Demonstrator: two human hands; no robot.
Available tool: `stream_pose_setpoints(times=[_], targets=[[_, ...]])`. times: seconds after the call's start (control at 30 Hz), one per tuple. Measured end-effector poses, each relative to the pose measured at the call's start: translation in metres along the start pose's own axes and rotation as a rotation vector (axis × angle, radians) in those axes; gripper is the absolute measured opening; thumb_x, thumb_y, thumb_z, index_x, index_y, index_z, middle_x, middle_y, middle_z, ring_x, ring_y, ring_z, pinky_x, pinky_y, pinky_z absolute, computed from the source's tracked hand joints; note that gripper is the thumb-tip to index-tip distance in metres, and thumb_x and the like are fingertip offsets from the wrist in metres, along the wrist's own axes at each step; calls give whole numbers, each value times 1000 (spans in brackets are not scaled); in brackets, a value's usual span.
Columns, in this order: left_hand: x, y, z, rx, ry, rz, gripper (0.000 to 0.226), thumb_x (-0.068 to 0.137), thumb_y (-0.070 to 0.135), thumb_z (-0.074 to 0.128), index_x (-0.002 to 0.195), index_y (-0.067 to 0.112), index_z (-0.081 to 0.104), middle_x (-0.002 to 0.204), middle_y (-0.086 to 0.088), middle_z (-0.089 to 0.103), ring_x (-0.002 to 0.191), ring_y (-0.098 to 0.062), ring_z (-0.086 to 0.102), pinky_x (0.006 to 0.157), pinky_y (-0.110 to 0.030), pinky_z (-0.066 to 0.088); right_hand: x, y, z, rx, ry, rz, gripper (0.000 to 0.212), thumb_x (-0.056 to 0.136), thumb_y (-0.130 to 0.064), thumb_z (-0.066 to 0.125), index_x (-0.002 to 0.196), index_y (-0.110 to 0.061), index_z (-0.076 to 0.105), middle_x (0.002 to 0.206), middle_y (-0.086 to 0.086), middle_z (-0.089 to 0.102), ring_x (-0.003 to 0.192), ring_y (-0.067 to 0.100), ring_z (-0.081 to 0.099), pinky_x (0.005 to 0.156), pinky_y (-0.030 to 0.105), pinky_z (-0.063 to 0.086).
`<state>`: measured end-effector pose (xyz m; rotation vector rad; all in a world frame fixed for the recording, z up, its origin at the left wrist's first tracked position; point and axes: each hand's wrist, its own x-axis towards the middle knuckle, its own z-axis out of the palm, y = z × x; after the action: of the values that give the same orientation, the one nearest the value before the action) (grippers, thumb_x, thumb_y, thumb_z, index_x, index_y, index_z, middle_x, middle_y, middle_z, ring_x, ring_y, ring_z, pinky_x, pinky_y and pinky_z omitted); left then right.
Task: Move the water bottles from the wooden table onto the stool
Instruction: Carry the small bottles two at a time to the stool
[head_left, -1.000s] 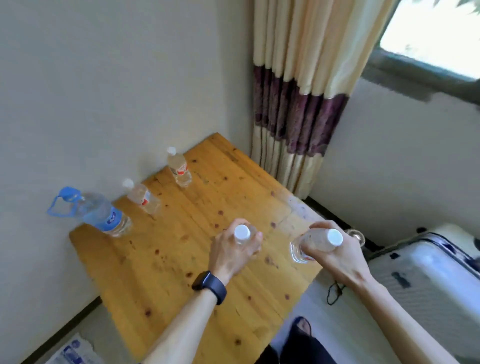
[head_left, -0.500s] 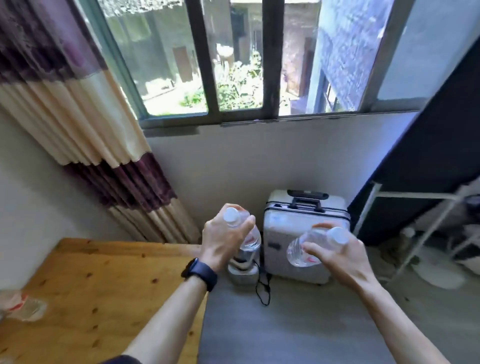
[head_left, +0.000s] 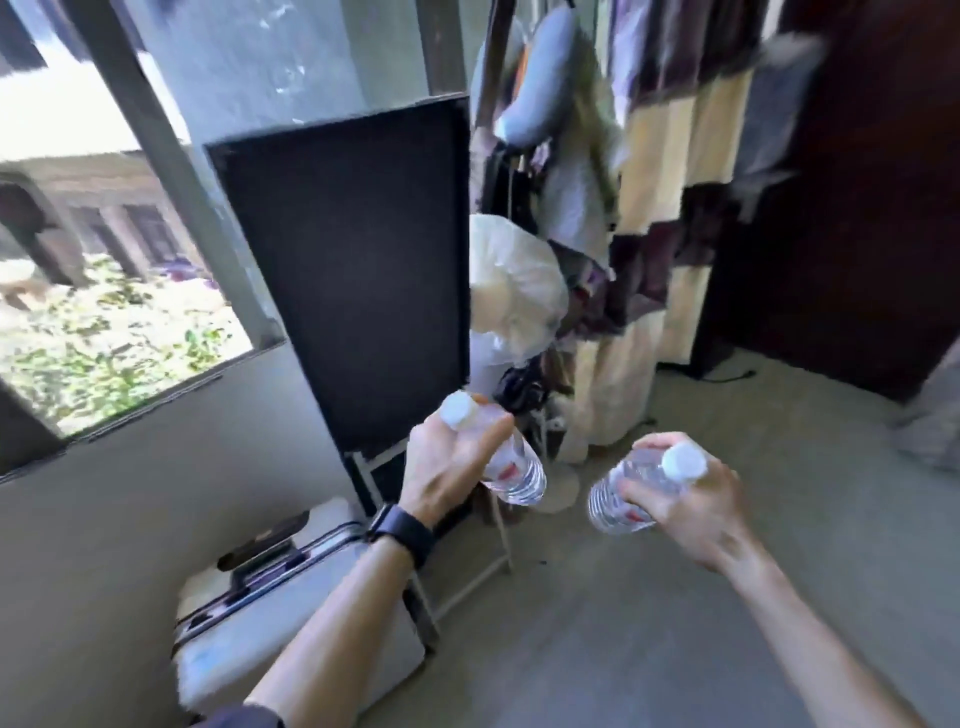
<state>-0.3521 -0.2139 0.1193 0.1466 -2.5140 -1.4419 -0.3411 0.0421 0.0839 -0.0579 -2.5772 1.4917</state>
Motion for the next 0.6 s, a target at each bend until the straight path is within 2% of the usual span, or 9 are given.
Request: stream_pose_setpoints(times=[0.1,0.17,0.27,0.37,0.5,0.6], targets=[[56,39,63,-25,-110,68,25,72,56,66,89,38,69,84,17,74,86,-2,69,84,-38,57,39,25,-49,19,128,78,38,64,-25,88,89,-42,66,81,-23,69,76,2,66,69,25,51],[88,61,106,-27,-186,118,28,74,53,65,89,30,70,85,12,74,87,-8,70,84,-40,57,64,36,-80,20,203,97,39,65,-23,86,89,-43,65,79,-22,70,74,2,66,68,28,52],[132,92,167,-66,-273,157,21,74,48,69,88,32,70,85,13,74,87,-5,68,84,-37,56,100,51,-126,24,303,124,37,66,-17,85,88,-40,65,77,-20,70,72,4,66,68,30,53],[170,124,231,-63,-392,219,19,73,50,68,87,37,69,85,18,73,88,-1,66,85,-35,55,131,69,-171,19,394,188,32,68,-19,85,90,-34,67,78,-19,70,72,1,65,67,28,52],[208,169,323,-78,-535,271,34,66,61,62,91,38,70,87,20,73,91,-2,66,89,-33,54,157,102,-231,-3,517,258,30,68,-23,85,91,-30,67,77,-19,70,72,0,64,66,25,51],[222,206,391,-91,-629,302,33,67,61,64,91,38,69,86,24,71,88,7,64,86,-27,54,172,131,-277,-35,599,314,26,71,-18,85,87,-29,67,70,-22,67,63,-8,58,59,13,45]])
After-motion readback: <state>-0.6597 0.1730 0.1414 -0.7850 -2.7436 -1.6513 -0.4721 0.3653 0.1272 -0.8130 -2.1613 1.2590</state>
